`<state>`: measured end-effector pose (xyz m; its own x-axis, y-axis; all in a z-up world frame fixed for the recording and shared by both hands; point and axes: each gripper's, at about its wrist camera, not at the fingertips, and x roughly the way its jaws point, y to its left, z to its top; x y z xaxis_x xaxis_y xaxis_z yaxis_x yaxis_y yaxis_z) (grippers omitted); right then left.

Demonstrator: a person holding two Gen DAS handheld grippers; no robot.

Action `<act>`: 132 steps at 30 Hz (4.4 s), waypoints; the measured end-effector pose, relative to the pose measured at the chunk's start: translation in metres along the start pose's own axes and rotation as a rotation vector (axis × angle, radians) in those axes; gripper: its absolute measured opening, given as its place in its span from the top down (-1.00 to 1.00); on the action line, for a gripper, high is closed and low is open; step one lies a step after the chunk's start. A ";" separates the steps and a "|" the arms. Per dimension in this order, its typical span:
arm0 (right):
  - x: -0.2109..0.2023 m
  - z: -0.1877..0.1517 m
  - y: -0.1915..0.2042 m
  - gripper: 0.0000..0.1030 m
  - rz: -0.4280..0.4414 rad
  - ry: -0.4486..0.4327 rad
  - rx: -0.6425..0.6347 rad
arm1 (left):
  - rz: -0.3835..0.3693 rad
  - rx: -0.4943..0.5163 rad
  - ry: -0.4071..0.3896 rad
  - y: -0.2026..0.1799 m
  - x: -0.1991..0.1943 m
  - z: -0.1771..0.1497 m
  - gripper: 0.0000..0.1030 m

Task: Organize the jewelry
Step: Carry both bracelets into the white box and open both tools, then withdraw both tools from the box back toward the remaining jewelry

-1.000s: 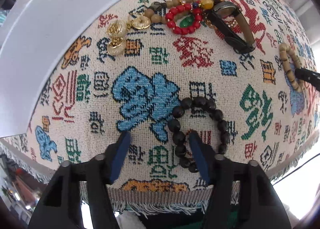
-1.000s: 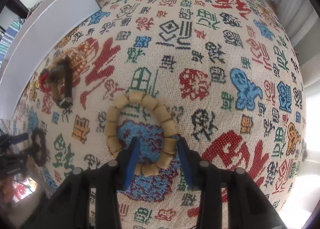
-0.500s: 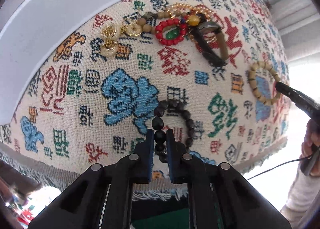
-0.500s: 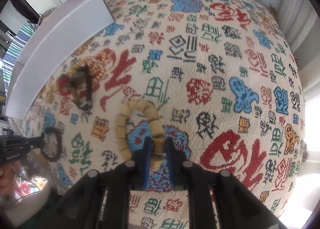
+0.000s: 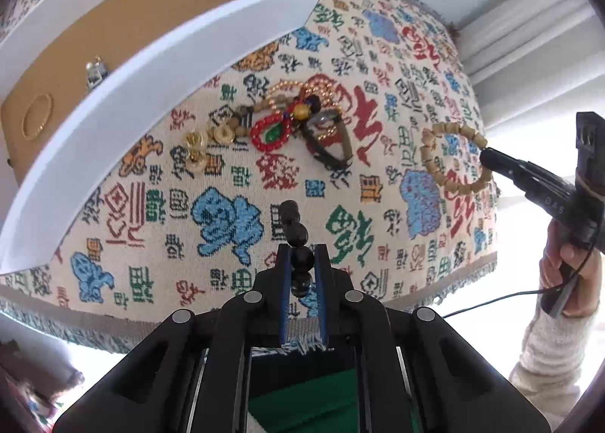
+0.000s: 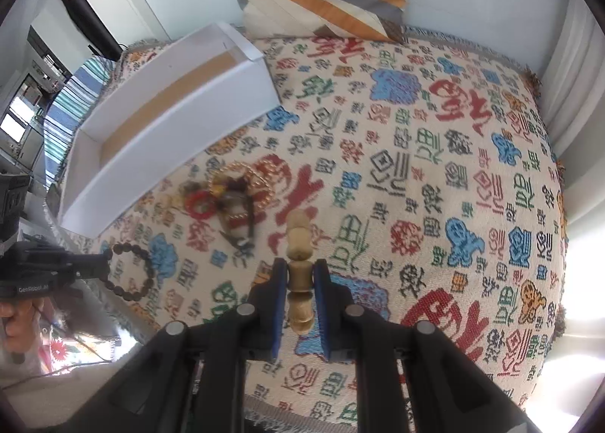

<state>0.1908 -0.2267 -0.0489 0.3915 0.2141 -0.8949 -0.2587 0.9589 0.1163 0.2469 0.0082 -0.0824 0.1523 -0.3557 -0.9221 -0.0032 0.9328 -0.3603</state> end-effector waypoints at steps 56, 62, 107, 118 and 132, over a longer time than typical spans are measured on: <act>0.151 0.219 0.275 0.71 0.298 0.059 -0.449 | 0.241 -0.410 -0.251 0.259 -0.061 0.186 0.80; 0.172 0.229 0.236 -0.09 0.154 0.001 -0.352 | 0.307 -0.383 -0.207 0.252 -0.026 0.203 -0.18; -0.011 -0.016 0.082 -0.12 -0.069 -0.212 -0.110 | 0.258 0.136 -0.244 0.032 -0.003 -0.042 -0.84; 0.025 -0.075 0.089 -0.12 -0.080 -0.125 -0.074 | 0.328 0.216 -0.239 0.016 0.030 -0.070 -0.84; 0.045 -0.085 0.082 -0.12 -0.057 -0.094 -0.012 | 0.321 0.159 -0.186 0.036 0.047 -0.069 -0.85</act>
<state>0.1116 -0.1544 -0.1163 0.4872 0.1763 -0.8553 -0.2441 0.9679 0.0604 0.1860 0.0210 -0.1479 0.3447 -0.0417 -0.9378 0.0708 0.9973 -0.0183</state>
